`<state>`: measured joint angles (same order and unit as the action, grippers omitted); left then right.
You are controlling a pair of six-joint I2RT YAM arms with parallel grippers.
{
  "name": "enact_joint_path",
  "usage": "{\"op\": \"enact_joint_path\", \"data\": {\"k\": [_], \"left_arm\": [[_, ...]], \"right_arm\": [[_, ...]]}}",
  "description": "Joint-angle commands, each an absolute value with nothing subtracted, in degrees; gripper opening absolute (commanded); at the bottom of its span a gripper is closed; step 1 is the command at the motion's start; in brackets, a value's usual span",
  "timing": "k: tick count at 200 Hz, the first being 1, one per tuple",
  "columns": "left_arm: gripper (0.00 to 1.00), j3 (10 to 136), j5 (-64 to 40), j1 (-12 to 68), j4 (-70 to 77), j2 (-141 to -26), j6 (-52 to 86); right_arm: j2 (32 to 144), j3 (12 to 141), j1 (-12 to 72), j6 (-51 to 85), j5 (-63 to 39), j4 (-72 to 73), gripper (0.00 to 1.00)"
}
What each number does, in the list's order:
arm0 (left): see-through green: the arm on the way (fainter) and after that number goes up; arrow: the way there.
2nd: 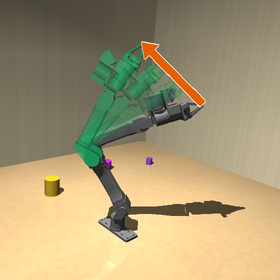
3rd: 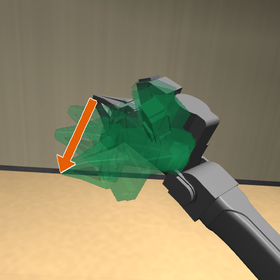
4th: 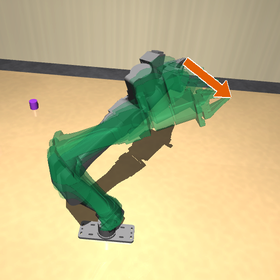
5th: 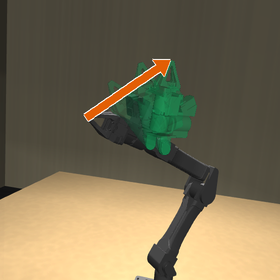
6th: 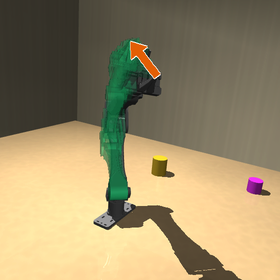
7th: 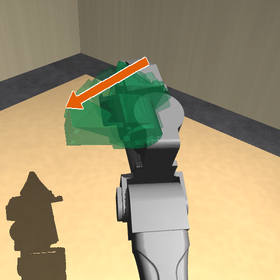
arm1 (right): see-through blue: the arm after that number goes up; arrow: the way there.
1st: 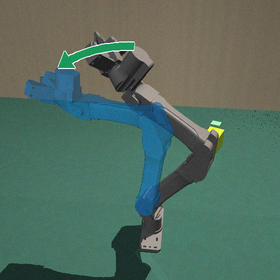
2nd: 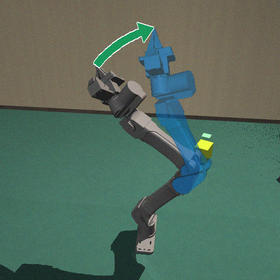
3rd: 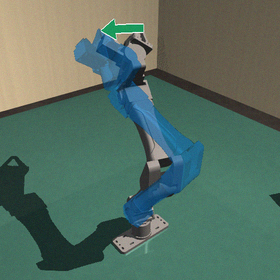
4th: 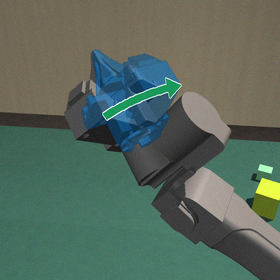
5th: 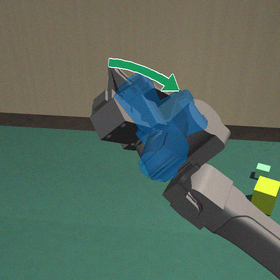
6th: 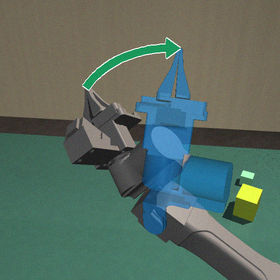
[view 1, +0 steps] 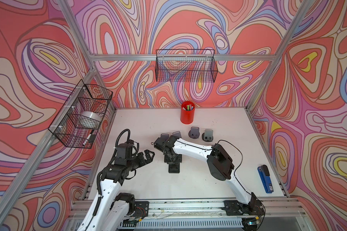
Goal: Open the phone stand
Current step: Pick up the phone stand at the center of the board, then open the phone stand.
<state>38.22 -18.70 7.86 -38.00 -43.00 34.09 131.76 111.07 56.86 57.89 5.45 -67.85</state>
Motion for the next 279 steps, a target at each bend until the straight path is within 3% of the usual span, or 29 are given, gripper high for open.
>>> {"op": "enact_joint_path", "data": {"k": [1, 55, 96, 153, 198, 233, 279], "left_arm": [[0.98, 37.01, -23.41, 7.56, -37.10, -43.93, 33.58], [0.91, 30.30, -37.11, 7.60, -18.61, -43.64, 41.87], [0.91, 25.26, -42.23, 8.63, 2.08, -45.55, 51.08], [0.95, 29.00, -41.82, 18.86, 27.10, -59.53, 56.59], [0.95, 32.89, -43.76, 20.73, 51.50, -70.19, 64.81], [0.94, 36.35, -44.59, 22.85, 54.19, -73.35, 63.35], [0.98, 39.95, -46.15, 24.64, 57.79, -77.27, 64.14]], "right_arm": [[129.12, 107.20, 54.99, 54.13, 4.99, -64.29, 0.00], [113.88, 99.85, 49.09, 43.60, -2.47, -56.69, 0.00], [102.51, 89.79, 43.06, 38.66, -15.76, -43.37, 0.00], [92.20, 79.84, 34.84, 32.76, -33.79, -29.63, 0.00], [87.42, 75.51, 28.72, 32.14, -48.26, -20.03, 0.00], [86.17, 72.29, 23.34, 35.69, -57.28, -12.54, 0.00], [85.66, 72.37, 22.58, 35.94, -62.36, -9.54, 0.00]]}}
